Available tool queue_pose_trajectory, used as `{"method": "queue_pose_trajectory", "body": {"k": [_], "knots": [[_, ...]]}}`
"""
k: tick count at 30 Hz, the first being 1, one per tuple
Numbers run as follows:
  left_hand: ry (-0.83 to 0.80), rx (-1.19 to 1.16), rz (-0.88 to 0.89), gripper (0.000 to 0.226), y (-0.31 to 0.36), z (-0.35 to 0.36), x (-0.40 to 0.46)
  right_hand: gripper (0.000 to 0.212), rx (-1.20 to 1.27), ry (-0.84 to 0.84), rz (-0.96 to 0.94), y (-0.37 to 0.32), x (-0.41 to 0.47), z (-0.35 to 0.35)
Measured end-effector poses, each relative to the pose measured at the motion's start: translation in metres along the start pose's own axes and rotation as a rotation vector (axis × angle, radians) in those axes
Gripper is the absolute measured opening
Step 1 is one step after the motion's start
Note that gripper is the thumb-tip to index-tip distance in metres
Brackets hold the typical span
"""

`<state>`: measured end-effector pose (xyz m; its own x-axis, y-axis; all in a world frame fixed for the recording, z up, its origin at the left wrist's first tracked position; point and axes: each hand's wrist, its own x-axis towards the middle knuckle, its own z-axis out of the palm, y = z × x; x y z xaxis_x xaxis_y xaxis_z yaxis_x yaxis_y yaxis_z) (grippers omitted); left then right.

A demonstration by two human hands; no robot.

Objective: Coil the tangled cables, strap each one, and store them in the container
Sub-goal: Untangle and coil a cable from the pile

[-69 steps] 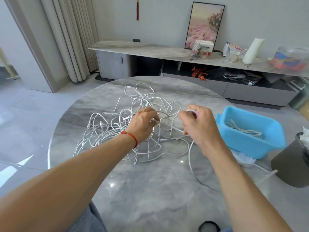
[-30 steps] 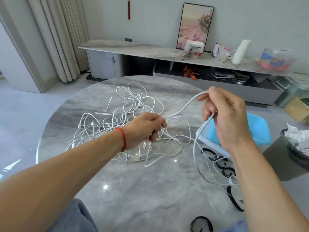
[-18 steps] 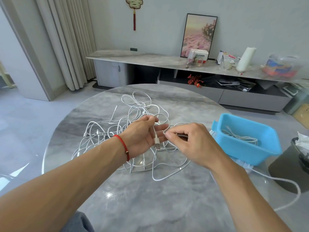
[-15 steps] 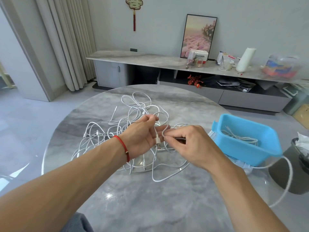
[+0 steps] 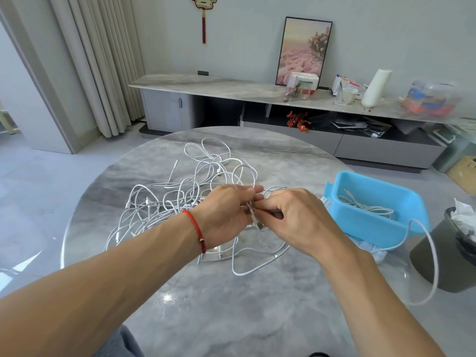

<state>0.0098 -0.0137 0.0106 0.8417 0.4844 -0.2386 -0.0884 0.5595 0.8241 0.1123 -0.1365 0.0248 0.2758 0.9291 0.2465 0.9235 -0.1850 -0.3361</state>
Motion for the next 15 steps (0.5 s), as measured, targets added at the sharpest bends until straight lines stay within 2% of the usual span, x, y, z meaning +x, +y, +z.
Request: {"method": "queue_pose_trajectory", "body": {"k": [2, 4, 7, 9, 12, 15], "knots": [[-0.106, 0.038, -0.012, 0.019, -0.001, 0.003, -0.005, 0.023, 0.016, 0.001, -0.009, 0.003, -0.001, 0.0], [-0.136, 0.062, 0.009, 0.018, 0.0, 0.003, -0.005, 0.016, 0.111, -0.008, -0.006, 0.004, -0.003, 0.001], [0.0, 0.042, 0.085, 0.01, 0.006, -0.003, -0.001, 0.013, 0.315, 0.018, 0.058, 0.009, -0.004, 0.003], [0.084, 0.023, 0.152, 0.011, 0.009, -0.009, 0.002, 0.004, 0.369, 0.035, 0.141, 0.014, -0.003, 0.004], [0.212, -0.034, 0.228, 0.01, 0.013, -0.014, 0.006, 0.01, 0.386, -0.066, 0.251, 0.019, -0.004, 0.004], [0.283, -0.052, 0.199, 0.014, 0.018, -0.014, 0.008, 0.014, 0.326, -0.158, 0.234, 0.017, -0.005, 0.005]]}}
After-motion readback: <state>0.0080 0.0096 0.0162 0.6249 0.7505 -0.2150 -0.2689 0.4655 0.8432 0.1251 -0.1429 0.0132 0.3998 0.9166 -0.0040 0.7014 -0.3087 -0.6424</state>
